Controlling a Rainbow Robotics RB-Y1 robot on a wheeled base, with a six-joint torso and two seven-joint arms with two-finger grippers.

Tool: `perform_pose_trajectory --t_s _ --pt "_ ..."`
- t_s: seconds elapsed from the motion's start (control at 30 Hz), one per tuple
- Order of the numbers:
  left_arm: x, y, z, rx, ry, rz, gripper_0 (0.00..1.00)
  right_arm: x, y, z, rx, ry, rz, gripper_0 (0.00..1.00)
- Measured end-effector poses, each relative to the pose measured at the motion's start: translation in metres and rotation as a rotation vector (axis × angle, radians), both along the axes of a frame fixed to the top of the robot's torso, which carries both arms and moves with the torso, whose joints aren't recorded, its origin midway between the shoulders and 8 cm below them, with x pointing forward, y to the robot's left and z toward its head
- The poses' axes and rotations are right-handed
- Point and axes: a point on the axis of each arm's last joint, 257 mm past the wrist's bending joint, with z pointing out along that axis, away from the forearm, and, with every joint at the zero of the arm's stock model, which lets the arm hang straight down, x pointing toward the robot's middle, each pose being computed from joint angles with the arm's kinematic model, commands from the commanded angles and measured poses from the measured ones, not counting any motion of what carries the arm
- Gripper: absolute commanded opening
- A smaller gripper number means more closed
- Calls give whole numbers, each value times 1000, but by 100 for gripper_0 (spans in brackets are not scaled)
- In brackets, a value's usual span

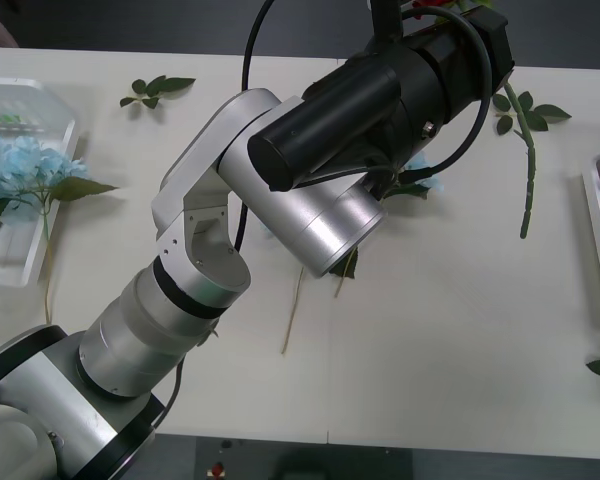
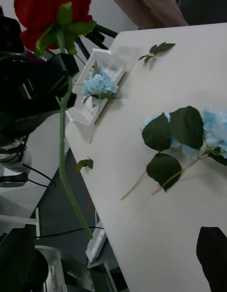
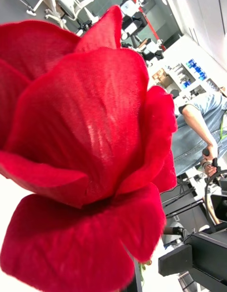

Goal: Put the red flowers into the right box and the blue flowers into the left box

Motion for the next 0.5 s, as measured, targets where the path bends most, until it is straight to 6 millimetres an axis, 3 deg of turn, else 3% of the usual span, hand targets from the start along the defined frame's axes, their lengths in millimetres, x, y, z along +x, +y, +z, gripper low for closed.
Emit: perform_pose_trajectory --t_s 0.33,0.5 --pt "0 0 0 0 0 0 0 4 42 19 113 98 60 100" --pt "1 1 0 1 0 2 0 5 65 14 129 195 89 100"
